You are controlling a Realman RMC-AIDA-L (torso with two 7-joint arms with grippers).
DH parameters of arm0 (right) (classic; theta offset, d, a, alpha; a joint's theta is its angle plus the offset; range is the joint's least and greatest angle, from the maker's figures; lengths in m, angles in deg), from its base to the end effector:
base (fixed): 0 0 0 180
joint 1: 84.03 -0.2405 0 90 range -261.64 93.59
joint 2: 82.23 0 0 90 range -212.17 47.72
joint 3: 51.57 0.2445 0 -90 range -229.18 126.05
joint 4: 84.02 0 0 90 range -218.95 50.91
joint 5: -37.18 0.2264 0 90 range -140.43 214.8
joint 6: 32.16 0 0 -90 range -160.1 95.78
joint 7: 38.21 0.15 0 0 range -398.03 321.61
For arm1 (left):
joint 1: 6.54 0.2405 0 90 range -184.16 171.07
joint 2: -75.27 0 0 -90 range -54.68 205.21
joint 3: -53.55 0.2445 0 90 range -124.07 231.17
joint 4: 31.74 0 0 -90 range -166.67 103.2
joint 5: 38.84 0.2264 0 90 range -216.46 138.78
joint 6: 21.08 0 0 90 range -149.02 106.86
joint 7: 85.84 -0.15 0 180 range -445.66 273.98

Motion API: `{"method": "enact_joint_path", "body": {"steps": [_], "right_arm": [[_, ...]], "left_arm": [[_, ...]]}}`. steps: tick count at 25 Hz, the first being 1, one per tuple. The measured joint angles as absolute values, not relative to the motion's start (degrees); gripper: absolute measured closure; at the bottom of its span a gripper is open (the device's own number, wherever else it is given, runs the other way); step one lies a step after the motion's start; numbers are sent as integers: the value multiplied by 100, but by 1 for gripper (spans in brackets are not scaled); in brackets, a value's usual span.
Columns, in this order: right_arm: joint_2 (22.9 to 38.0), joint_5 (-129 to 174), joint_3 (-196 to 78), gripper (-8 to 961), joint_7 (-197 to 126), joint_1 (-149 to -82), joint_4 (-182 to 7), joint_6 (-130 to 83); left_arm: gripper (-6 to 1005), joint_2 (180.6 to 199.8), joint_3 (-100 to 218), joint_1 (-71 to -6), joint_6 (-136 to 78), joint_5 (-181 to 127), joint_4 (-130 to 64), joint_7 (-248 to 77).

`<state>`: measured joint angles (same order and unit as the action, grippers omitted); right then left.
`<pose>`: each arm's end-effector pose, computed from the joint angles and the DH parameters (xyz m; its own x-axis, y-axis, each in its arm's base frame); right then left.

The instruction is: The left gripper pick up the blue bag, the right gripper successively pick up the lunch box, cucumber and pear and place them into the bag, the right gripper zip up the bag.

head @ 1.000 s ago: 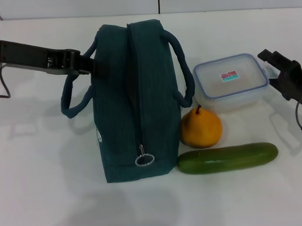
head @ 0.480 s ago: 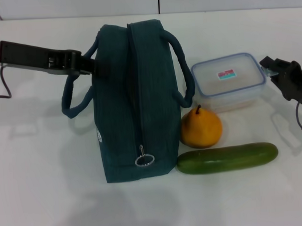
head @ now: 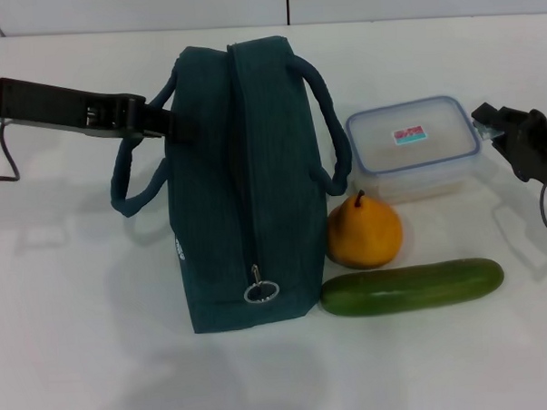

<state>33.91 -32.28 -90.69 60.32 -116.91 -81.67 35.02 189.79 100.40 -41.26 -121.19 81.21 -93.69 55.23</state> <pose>0.3134 0.3498 -0.0411 -0.3435 -0.5275 -0.7770 -0.8965 -0.0624 0.4387 -0.1946 0.3670 0.0763 0.4848 0.8226 0.2971 0.8491 -0.5242 0.0659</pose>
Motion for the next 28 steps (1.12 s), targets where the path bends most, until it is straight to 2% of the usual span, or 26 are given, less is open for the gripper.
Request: {"method": "enact_joint_path", "body": {"steps": [28], "right_arm": [[3397,-2988,-9024,854,8631,-11557,-8116,3840]], "left_arm": [[945,19039,10067,-4276,-12102,8121,-9401,5488]]}}
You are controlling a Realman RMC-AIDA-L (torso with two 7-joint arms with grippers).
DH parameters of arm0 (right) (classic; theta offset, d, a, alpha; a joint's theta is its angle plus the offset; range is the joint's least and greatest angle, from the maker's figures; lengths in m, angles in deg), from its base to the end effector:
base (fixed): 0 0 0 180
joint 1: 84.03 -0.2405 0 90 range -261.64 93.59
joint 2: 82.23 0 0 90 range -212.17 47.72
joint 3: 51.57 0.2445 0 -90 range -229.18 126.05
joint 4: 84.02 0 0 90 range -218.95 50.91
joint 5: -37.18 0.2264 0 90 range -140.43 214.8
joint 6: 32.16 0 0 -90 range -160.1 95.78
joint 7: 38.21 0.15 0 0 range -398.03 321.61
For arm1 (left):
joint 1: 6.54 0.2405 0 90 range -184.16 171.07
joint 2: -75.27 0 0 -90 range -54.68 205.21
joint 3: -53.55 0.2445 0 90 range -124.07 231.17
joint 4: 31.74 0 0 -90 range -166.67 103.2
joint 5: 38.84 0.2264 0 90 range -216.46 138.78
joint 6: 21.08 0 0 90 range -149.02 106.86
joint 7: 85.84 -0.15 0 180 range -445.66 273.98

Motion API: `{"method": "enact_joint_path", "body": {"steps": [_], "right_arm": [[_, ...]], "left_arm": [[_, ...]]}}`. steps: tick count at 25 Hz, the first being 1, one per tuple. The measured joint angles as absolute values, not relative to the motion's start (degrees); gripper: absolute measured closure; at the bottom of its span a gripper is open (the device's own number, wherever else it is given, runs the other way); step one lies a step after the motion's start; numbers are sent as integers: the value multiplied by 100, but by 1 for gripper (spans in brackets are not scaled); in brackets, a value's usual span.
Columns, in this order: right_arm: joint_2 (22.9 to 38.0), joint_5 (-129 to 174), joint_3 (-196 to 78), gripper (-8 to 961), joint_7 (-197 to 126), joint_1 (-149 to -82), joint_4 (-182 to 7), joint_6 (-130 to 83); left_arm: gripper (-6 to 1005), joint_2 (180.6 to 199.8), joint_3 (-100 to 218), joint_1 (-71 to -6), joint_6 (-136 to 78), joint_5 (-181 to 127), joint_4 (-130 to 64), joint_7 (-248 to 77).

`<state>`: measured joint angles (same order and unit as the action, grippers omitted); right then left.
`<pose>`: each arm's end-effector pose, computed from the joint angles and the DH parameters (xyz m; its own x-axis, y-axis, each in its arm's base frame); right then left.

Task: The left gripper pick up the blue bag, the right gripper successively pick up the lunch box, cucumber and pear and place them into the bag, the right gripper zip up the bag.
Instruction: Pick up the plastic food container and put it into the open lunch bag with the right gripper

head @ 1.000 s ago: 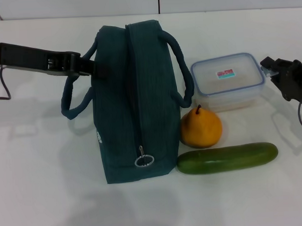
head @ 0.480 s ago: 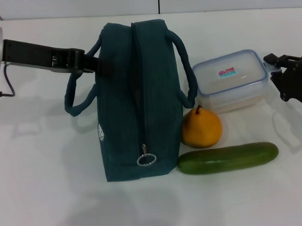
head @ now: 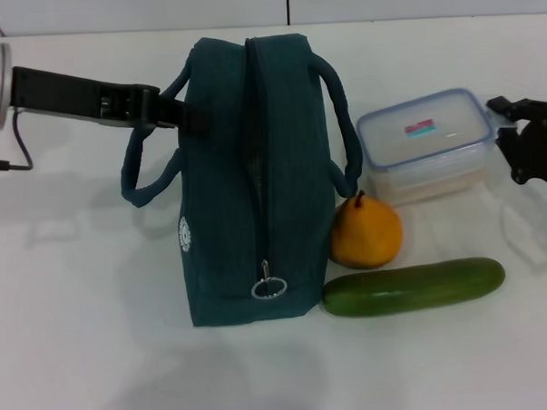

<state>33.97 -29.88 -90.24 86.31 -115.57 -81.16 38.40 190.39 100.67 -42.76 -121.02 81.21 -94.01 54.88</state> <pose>0.3149 0.3429 -0.0346 -0.7310 -0.4776 -0.4875 -0.6118 0.1423 0.7781 -0.1825 0.3714 0.0726 0.5142 0.8047 0.2968 0.8290 -0.5551 0.0688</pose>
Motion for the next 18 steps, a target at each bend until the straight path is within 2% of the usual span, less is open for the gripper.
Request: {"method": "enact_joint_path", "body": {"steps": [18], "right_arm": [[3396,-2351,-8758,854,8658,-11459,-7994,4962]], "left_arm": [[944,19036,10075,-4476,-12171,8014,-9431,5594]]}}
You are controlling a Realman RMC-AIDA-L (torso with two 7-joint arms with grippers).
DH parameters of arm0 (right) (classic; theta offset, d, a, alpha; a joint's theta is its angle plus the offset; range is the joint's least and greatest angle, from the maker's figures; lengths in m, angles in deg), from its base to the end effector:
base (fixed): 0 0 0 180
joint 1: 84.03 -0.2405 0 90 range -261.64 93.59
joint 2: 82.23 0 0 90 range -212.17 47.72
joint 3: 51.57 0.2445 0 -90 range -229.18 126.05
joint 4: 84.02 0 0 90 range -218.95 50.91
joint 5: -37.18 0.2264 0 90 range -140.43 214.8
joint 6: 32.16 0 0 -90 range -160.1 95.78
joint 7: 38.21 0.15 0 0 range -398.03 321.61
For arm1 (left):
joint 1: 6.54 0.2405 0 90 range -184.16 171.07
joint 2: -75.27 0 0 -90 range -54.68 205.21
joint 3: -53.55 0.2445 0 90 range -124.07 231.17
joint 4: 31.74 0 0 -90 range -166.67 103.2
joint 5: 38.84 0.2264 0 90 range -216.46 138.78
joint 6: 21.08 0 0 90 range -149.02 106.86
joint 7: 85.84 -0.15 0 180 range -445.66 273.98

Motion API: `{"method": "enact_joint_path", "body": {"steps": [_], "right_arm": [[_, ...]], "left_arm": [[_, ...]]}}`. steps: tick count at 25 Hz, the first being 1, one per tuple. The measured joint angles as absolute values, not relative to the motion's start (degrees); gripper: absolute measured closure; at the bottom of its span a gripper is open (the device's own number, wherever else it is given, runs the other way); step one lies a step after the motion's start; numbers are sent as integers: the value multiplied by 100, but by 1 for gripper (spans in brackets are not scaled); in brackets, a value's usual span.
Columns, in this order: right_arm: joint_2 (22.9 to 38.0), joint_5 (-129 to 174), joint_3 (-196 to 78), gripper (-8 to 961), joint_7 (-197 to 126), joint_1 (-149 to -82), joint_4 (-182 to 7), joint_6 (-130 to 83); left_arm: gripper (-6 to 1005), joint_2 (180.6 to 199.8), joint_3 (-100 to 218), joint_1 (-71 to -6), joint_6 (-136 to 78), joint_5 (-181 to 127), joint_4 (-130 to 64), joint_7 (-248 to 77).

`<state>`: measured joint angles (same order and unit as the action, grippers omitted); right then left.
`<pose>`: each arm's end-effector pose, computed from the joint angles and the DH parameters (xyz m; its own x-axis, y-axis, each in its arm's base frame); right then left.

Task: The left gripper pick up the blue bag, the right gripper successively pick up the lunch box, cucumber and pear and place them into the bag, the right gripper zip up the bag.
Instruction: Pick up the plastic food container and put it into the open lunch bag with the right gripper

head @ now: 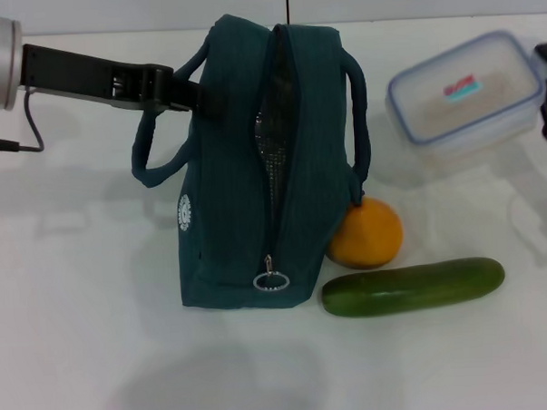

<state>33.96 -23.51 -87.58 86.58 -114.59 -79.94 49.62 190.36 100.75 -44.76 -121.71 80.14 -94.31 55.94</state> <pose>0.3022 0.3375 -0.0073 -0.7781 -0.4480 -0.4402 -0.4785 -0.0312 0.8776 -0.1658 0.3761 0.0737 0.5333 0.7916 0.2982 0.8099 -0.5795 0.0901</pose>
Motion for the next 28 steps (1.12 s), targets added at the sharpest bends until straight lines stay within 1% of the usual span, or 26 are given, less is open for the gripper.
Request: {"method": "enact_joint_path", "body": {"steps": [6,15,16,24,28], "right_arm": [[3396,-2350,-8360,854,8660,-11607,-7857,5312],[3396,-2363,-8024,855,8669,-12028,-7748,5774],[3396,-2373,-8023,855,8669,-12202,-7737,5816],[3397,-2397,-8071,855,8616,-12717,-7790,6120],[3397,-2636,-8136,854,8477,-12978,-7728,6061]], "left_arm": [[944,19054,10081,-4481,-12172,8001,-9432,5597],[944,19166,10087,-4538,-12177,7990,-9432,5594],[944,19182,10089,-4539,-12178,7990,-9432,5583],[944,19207,10146,-4540,-12181,7989,-9432,5568],[944,19257,10146,-4603,-12181,7989,-9424,5550]]}}
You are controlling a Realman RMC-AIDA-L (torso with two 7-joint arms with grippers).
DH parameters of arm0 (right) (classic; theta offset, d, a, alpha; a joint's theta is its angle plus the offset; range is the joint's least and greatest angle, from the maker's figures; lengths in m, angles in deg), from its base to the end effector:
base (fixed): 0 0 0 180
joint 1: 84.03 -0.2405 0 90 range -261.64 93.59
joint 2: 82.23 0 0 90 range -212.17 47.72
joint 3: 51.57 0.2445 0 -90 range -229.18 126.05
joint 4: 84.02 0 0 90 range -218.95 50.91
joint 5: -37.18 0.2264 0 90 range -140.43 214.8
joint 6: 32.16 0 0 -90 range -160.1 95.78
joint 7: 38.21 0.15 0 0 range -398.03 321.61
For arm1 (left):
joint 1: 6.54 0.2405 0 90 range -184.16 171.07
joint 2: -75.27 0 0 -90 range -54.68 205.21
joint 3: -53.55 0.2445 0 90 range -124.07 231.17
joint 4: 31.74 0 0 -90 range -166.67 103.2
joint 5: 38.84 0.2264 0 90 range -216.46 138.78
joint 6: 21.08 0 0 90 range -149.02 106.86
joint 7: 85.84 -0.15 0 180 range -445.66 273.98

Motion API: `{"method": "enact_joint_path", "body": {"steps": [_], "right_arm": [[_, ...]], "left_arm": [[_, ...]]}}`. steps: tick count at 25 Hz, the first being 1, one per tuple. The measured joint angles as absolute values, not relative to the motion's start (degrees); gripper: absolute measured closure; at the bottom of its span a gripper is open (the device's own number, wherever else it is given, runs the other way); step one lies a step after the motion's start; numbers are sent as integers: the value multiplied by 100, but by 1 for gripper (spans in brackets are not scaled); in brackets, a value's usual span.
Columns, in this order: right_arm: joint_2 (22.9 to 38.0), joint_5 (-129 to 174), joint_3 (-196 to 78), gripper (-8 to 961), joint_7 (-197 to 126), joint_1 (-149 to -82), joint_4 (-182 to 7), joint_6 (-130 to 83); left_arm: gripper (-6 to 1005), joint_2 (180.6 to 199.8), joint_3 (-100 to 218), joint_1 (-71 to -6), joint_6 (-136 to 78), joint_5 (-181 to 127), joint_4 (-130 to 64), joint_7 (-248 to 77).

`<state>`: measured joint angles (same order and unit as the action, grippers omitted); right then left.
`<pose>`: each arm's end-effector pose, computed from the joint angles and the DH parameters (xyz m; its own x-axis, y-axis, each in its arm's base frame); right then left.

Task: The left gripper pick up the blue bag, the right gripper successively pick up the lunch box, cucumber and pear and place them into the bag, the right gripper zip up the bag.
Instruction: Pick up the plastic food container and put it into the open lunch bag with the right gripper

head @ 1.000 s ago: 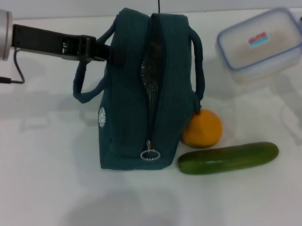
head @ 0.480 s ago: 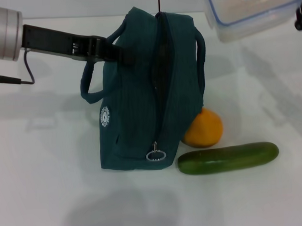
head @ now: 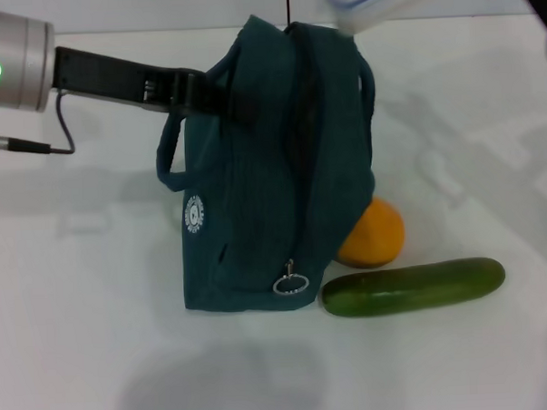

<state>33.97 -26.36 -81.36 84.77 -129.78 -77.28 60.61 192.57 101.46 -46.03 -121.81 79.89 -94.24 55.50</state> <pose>0.1867 0.3874 0.0048 -0.6040 -0.6783 -0.4183 -0.3204 -0.2739 0.9068 -0.1509 0.3745 0.0577 0.5540 0.7816 0.2867 0.7857 -0.6047 0.1305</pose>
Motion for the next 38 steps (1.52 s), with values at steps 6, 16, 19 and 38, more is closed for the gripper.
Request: {"method": "enact_joint_path", "body": {"steps": [6,16,19,38], "right_arm": [[3396,-3379,-8088,853,8317,-13226,-7612,5663],[3396,-3601,-8124,855,8012,-13204,-7602,5467],[3396,-3673,-8132,855,7953,-13192,-7633,5433],[3396,-3797,-8137,855,7776,-12883,-7879,5303]], "left_arm": [[944,19280,10135,-4672,-12127,7990,-9395,5473],[944,19217,10031,-4629,-12017,7991,-9375,5336],[943,19205,10030,-4625,-11970,8001,-9370,5330],[943,19011,10033,-4631,-11717,8014,-9310,5190]]}}
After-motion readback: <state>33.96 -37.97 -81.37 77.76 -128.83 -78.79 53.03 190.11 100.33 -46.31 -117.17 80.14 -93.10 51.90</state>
